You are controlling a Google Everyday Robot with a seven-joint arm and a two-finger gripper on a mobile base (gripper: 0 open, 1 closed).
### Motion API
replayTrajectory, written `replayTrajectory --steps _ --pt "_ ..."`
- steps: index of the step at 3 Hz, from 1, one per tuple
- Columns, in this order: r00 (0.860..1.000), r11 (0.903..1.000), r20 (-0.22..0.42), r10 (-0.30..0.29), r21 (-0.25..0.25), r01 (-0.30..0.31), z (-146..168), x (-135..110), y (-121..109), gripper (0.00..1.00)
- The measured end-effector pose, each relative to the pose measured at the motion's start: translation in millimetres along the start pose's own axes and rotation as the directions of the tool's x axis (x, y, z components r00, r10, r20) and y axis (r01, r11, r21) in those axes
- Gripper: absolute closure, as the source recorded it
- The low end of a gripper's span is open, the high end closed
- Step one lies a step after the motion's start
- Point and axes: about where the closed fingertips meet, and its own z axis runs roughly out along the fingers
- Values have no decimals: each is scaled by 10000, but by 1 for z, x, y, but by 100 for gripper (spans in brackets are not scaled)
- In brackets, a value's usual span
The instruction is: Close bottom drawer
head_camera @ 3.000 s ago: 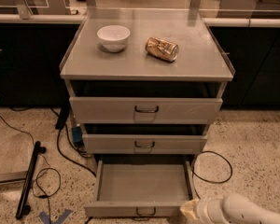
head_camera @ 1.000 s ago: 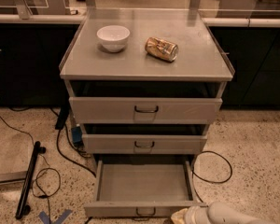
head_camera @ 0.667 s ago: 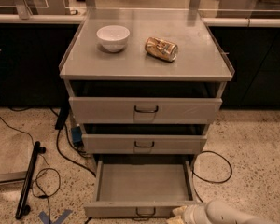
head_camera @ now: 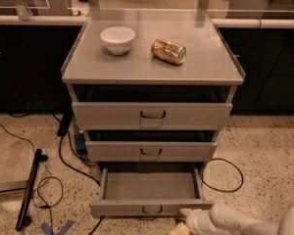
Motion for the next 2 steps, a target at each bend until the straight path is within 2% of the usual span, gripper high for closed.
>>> replayTrajectory --steps 1,2 --pt "9972 9973 175 -730 131 728 26 -43 -27 49" --pt "9898 9874 414 -1363 872 1323 23 -93 -68 73"
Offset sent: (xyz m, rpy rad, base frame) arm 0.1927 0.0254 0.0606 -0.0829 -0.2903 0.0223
